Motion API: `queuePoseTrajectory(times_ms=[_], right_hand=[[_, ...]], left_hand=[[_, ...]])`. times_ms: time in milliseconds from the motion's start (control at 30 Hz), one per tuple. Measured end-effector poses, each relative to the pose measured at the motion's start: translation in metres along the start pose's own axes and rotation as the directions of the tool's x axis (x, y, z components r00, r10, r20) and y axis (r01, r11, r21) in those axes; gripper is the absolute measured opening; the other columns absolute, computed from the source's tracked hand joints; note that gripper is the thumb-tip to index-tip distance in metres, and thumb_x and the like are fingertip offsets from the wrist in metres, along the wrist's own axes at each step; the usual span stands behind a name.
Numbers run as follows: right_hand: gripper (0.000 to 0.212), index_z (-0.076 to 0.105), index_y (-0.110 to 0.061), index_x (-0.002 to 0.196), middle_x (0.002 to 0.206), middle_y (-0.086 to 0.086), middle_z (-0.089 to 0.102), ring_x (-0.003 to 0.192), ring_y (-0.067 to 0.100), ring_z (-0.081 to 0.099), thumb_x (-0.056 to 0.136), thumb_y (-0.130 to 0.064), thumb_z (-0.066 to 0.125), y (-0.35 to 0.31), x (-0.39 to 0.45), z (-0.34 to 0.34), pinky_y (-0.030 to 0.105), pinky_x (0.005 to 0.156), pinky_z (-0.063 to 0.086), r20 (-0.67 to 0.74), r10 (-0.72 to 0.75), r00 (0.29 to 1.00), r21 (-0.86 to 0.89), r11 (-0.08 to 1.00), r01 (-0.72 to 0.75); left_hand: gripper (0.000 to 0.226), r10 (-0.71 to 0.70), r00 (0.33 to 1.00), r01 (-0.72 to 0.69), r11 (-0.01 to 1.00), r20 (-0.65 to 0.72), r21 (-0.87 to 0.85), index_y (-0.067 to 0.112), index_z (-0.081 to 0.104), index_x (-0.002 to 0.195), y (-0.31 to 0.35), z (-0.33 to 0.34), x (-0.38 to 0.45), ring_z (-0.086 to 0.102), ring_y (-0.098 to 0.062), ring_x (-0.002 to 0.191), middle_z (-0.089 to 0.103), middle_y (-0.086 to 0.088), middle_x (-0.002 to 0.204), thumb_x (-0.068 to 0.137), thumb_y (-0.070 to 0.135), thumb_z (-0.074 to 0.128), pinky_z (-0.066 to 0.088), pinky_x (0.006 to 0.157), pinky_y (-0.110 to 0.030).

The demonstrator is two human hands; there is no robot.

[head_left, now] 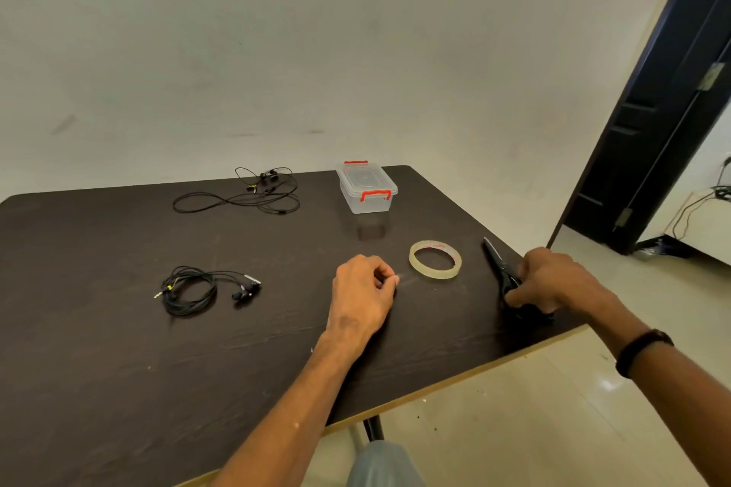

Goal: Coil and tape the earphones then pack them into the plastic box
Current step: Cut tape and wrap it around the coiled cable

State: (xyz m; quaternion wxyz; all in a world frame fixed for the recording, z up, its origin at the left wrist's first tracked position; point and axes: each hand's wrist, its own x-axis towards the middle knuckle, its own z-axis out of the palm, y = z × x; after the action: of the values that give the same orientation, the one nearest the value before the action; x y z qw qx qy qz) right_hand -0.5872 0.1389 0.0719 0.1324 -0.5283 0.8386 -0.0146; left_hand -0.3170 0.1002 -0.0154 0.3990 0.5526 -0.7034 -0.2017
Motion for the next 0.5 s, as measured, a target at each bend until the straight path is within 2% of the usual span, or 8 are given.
queuePoseTrajectory(times_ms=[100,167,233,300,367,400,433,500], right_hand=[[0.019,0.070,-0.006,0.104,0.093,0.016,0.074,0.084,0.025,0.070,0.089,-0.011,0.080,0.017,0.001,-0.010,0.036,0.076,0.060,0.117,0.024,0.993,0.408,0.910,-0.070],[0.023,0.066,-0.005,0.117,0.098,0.025,0.078,0.086,0.033,0.077,0.095,-0.003,0.072,0.031,-0.005,-0.015,0.039,0.071,0.065,0.211,0.003,0.978,0.662,0.736,-0.144],[0.031,0.062,-0.004,0.128,0.101,0.030,0.076,0.082,0.037,0.077,0.097,0.001,0.064,0.038,-0.017,-0.014,0.040,0.065,0.067,0.272,-0.087,0.958,0.857,0.475,-0.200],[0.048,0.065,-0.001,0.130,0.103,0.030,0.075,0.083,0.034,0.076,0.083,0.000,0.077,0.039,-0.032,-0.006,0.042,0.069,0.068,0.244,-0.190,0.951,0.948,0.251,-0.194],[0.076,0.073,0.003,0.120,0.100,0.028,0.073,0.075,0.027,0.073,0.053,-0.013,0.104,0.033,-0.050,0.004,0.034,0.064,0.066,0.186,-0.280,0.942,0.977,0.151,-0.148],[0.084,0.076,0.004,0.113,0.097,0.026,0.072,0.070,0.024,0.071,0.040,-0.023,0.109,0.027,-0.060,0.008,0.031,0.060,0.064,0.170,-0.308,0.936,0.983,0.124,-0.137],[0.085,0.078,0.004,0.107,0.093,0.024,0.070,0.067,0.022,0.068,0.037,-0.031,0.110,0.020,-0.069,0.013,0.029,0.058,0.062,0.166,-0.332,0.928,0.984,0.111,-0.137],[0.067,0.076,0.001,0.099,0.089,0.022,0.067,0.065,0.024,0.063,0.056,-0.045,0.101,0.003,-0.085,0.018,0.031,0.056,0.059,0.205,-0.377,0.903,0.978,0.113,-0.175]], left_hand=[[0.008,-0.008,1.000,0.009,0.999,0.012,-0.049,0.022,0.076,0.091,0.000,-0.002,0.004,0.065,-0.004,0.074,0.070,0.011,0.085,0.092,0.029,0.079,0.057,0.075,-0.022],[0.008,0.000,0.999,0.002,0.998,0.034,-0.056,0.022,0.074,0.090,-0.001,-0.004,0.008,0.066,-0.005,0.074,0.070,0.011,0.082,0.091,0.028,0.080,0.060,0.075,-0.025],[0.008,0.014,0.999,-0.012,0.999,0.039,-0.051,0.022,0.074,0.089,-0.003,-0.006,0.012,0.066,-0.005,0.072,0.070,0.011,0.081,0.091,0.026,0.080,0.060,0.075,-0.025],[0.007,0.026,0.999,-0.024,0.999,0.045,-0.043,0.022,0.074,0.090,-0.006,-0.007,0.015,0.066,-0.004,0.072,0.070,0.012,0.081,0.091,0.025,0.080,0.059,0.073,-0.022],[0.006,0.043,0.998,-0.042,0.999,0.050,-0.024,0.023,0.074,0.092,-0.008,-0.008,0.015,0.065,-0.003,0.072,0.070,0.012,0.083,0.092,0.025,0.078,0.056,0.072,-0.019],[0.005,0.052,0.998,-0.052,0.999,0.046,-0.016,0.023,0.073,0.092,-0.008,-0.009,0.016,0.065,-0.003,0.073,0.070,0.012,0.083,0.093,0.026,0.078,0.055,0.072,-0.018],[0.005,0.058,0.997,-0.058,0.998,0.041,-0.015,0.023,0.073,0.093,-0.009,-0.010,0.016,0.065,-0.003,0.074,0.070,0.012,0.085,0.093,0.026,0.077,0.055,0.073,-0.018],[0.005,0.065,0.998,-0.064,0.998,0.028,-0.020,0.023,0.073,0.094,-0.010,-0.013,0.017,0.066,-0.004,0.077,0.070,0.012,0.087,0.094,0.026,0.076,0.057,0.076,-0.020]])
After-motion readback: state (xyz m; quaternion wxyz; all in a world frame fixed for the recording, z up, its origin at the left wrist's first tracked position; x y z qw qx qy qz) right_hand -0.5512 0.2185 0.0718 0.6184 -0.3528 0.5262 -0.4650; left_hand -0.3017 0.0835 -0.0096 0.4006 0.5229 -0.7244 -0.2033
